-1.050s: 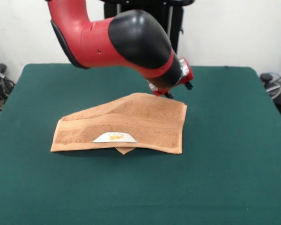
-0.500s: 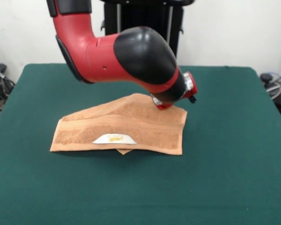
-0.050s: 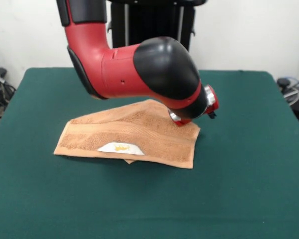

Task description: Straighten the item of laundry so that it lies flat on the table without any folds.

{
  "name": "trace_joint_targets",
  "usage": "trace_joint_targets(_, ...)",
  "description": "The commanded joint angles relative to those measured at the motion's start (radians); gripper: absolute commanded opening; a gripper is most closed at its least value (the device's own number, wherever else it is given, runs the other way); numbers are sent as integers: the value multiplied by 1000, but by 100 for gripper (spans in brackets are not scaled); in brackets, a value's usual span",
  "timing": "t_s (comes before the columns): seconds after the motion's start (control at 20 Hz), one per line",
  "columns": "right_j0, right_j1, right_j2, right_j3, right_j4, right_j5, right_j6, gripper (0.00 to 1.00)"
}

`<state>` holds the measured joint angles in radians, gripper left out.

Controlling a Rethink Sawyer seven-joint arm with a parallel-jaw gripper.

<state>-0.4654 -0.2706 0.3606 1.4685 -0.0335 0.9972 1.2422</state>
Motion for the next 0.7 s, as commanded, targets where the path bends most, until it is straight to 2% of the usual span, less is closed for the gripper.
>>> trace_joint_targets(0.05, 23, 12, 14, -93, 7, 47, 99, 100)
trace_joint_targets(0.5, 24, 1, 11, -81, 11, 32, 113, 100)
trace_joint_targets(0.7, 39, 19, 10, -128, 10, 66, 115, 100)
